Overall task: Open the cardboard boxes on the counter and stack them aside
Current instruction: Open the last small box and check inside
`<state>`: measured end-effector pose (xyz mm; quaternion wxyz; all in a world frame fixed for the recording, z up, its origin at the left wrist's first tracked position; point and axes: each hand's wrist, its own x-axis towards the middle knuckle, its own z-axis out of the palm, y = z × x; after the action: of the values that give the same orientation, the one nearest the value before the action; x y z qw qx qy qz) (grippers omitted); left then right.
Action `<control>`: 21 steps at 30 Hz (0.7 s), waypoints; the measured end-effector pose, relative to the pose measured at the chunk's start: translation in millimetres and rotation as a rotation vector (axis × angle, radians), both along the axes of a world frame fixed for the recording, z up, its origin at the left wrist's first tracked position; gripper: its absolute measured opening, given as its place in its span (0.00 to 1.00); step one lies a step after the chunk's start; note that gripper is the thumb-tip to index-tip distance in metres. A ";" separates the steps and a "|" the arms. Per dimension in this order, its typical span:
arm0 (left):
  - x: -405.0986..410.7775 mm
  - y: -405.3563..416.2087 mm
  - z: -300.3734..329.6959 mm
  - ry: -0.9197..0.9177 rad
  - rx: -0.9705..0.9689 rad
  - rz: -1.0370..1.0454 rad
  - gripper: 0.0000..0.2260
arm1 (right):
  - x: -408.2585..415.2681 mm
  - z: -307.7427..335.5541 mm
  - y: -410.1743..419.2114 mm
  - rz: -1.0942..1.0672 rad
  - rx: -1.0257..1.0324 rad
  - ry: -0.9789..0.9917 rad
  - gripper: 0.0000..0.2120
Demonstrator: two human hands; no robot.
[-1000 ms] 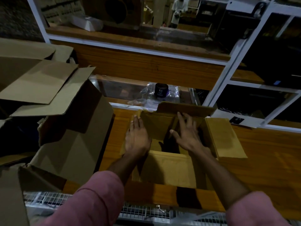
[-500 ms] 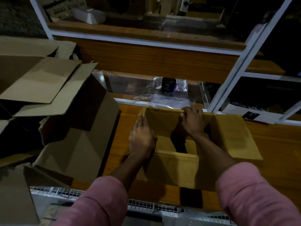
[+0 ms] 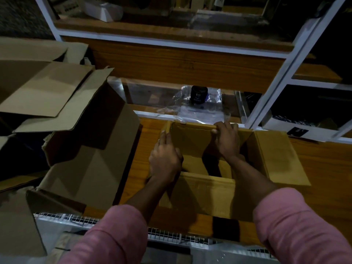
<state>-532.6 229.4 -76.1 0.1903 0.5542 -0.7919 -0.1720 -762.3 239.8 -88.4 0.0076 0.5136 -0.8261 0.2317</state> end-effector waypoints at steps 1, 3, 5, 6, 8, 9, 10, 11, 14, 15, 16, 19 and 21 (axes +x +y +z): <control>-0.1 0.1 0.7 -0.004 -0.001 0.002 0.28 | 0.2 0.2 1.6 0.021 0.000 -0.013 0.13; -1.1 0.1 1.8 -0.007 0.004 0.011 0.28 | -1.5 1.8 6.1 0.080 0.026 -0.033 0.18; -3.0 -0.3 3.0 -0.001 0.019 0.025 0.27 | -1.4 5.0 14.9 0.125 0.026 -0.039 0.22; -3.6 -0.4 3.8 0.002 0.021 0.030 0.27 | 0.2 6.9 22.0 0.130 0.004 -0.048 0.23; -3.6 -0.9 4.4 0.006 0.015 0.029 0.27 | 5.3 10.7 41.0 0.123 -0.047 -0.096 0.21; -3.1 -1.0 4.5 0.009 0.015 0.025 0.27 | 7.8 12.1 52.1 0.125 -0.064 -0.122 0.19; -2.2 -1.1 4.7 0.010 0.018 0.019 0.27 | 9.6 13.9 63.8 0.136 -0.072 -0.138 0.16; -1.3 -0.9 4.8 0.011 0.021 0.012 0.27 | 11.0 15.9 74.3 0.152 -0.077 -0.140 0.13; 0.2 -1.0 5.4 0.015 0.017 0.000 0.27 | 16.9 26.4 99.5 0.193 -0.089 -0.124 0.11; 0.4 -0.8 5.7 0.019 0.010 0.000 0.27 | 20.2 29.2 107.3 0.197 -0.084 -0.122 0.11; 0.4 -0.3 5.9 0.023 0.004 0.000 0.26 | 23.9 30.9 116.0 0.203 -0.078 -0.119 0.12; 0.3 1.1 5.9 0.022 -0.007 0.001 0.26 | 32.4 22.9 145.5 0.231 -0.022 -0.043 0.18; 0.4 1.8 6.0 0.022 -0.010 0.005 0.26 | 36.0 15.4 161.3 0.240 0.013 0.049 0.23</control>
<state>-532.3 231.2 -70.1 0.2021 0.5532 -0.7892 -0.1738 -726.3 401.1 -73.0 -0.0032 0.6143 -0.7598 0.2130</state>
